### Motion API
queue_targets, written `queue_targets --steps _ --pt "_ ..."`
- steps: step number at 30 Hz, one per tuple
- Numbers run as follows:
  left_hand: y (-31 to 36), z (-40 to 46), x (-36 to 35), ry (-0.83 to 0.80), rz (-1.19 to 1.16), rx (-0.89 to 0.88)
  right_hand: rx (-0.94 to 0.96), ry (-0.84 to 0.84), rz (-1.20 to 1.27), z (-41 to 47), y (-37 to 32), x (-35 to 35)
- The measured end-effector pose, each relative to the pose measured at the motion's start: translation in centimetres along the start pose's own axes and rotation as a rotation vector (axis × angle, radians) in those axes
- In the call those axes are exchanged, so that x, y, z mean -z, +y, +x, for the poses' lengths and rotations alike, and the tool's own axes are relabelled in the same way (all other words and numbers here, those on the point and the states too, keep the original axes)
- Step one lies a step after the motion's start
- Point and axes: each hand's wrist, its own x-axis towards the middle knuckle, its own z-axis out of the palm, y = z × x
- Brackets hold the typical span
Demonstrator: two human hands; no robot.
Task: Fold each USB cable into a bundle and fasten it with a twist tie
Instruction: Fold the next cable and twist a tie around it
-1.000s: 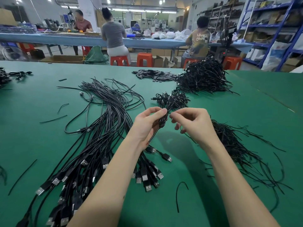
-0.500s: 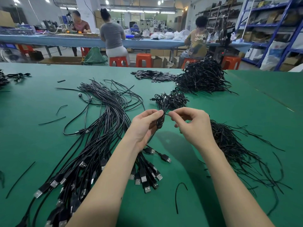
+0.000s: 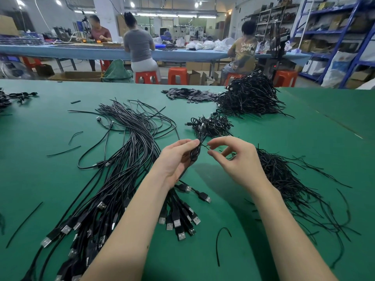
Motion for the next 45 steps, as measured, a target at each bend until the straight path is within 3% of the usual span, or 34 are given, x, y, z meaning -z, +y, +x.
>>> queue_targets --steps 5,8,10,13,14,16,22,28,35,45 --pt "-0.4 0.2 0.2 -0.032 -0.018 0.033 0.006 0.032 -0.006 -0.2 0.4 0.1" --pt "-0.4 0.2 0.2 -0.035 -0.043 0.005 -0.151 0.065 0.138 0.0 -0.1 -0.4" --pt "-0.4 0.0 0.0 -0.016 -0.012 -0.046 -0.433 0.012 0.421 0.4 -0.9 -0.8" --pt "-0.5 -0.3 -0.5 -0.007 0.031 -0.148 -1.065 -0.171 1.246 0.8 -1.5 -0.9" --pt "-0.5 -0.4 -0.7 -0.006 0.051 -0.184 -1.184 -0.193 1.493 0.8 -1.5 -1.1" --pt "-0.5 -0.4 -0.7 0.013 0.099 -0.242 -1.219 -0.199 1.694 0.4 -1.4 -1.7" --pt "-1.1 0.4 -0.1 0.171 0.104 -0.202 -0.972 0.028 1.179 -0.6 -0.5 -3.3" --pt "-1.2 3.3 0.1 0.367 0.036 -0.116 -0.725 -0.009 0.737 -1.4 -1.5 -5.5" --pt "0.4 11.2 -2.9 0.381 0.204 -0.141 -0.718 0.016 0.776 -1.4 -1.5 -5.7" --pt "-1.6 14.4 -4.2 0.353 0.774 -0.187 -0.746 -0.031 0.836 -1.0 -0.9 -5.7"
